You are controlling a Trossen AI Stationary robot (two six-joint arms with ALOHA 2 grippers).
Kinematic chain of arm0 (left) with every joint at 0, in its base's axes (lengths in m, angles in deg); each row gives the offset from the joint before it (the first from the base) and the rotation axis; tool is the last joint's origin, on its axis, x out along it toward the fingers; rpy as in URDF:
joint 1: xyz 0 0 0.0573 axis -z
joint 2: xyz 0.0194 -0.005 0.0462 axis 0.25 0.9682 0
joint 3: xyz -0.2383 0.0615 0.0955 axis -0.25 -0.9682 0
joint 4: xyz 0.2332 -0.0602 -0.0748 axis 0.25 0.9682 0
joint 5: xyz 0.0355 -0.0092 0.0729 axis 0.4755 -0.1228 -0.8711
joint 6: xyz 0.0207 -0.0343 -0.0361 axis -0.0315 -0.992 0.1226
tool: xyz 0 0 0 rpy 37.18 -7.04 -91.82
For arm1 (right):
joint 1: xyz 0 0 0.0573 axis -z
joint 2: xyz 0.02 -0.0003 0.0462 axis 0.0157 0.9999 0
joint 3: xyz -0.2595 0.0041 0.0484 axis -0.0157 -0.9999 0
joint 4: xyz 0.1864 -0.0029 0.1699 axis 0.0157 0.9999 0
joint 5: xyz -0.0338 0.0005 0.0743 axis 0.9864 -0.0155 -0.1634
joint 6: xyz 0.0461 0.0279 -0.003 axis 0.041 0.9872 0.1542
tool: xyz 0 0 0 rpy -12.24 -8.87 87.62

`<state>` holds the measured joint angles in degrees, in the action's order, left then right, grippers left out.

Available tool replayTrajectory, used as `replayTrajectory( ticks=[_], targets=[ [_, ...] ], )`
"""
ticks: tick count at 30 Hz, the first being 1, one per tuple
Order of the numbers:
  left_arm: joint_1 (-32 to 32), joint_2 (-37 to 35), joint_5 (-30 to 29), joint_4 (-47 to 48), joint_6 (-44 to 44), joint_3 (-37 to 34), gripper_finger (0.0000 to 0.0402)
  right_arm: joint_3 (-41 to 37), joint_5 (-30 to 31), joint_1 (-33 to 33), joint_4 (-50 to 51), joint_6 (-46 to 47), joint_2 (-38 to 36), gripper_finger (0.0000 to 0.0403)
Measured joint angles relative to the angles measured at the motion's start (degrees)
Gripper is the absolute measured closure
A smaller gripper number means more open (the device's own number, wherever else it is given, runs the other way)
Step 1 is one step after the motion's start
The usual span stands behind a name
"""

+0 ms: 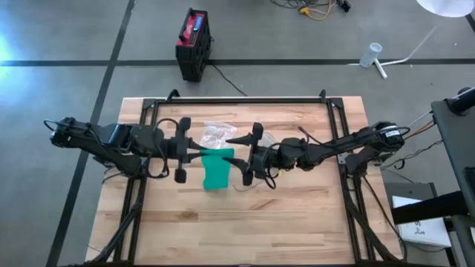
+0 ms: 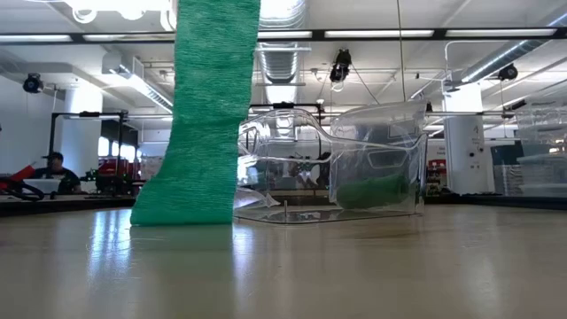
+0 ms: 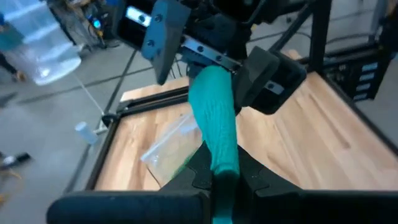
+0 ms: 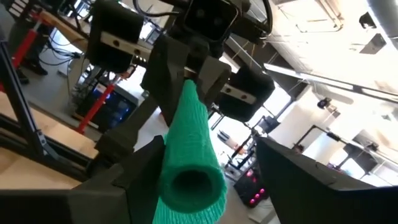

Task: Roll bandage
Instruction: Roll the dark green bandage

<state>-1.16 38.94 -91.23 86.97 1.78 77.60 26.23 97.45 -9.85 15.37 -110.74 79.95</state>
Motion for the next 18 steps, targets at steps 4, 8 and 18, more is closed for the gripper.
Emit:
replayTrajectory(
  ticks=[4,8,18],
  targets=[
    [-0.1,0.0,0.2,-0.2,-4.7,0.0,0.0393,0.0,-0.1,-0.2,0.1,0.6,0.0,0.0186],
    [0.0,0.0,0.2,-0.3,-5.0,0.0,0.0393,0.0,-0.4,-0.2,0.4,3.2,0.0,0.022],
    [0.0,0.0,0.3,-0.6,-2.6,-0.1,0.0391,0.0,-3.4,-0.1,2.4,10.2,0.0,0.0321]
  ],
)
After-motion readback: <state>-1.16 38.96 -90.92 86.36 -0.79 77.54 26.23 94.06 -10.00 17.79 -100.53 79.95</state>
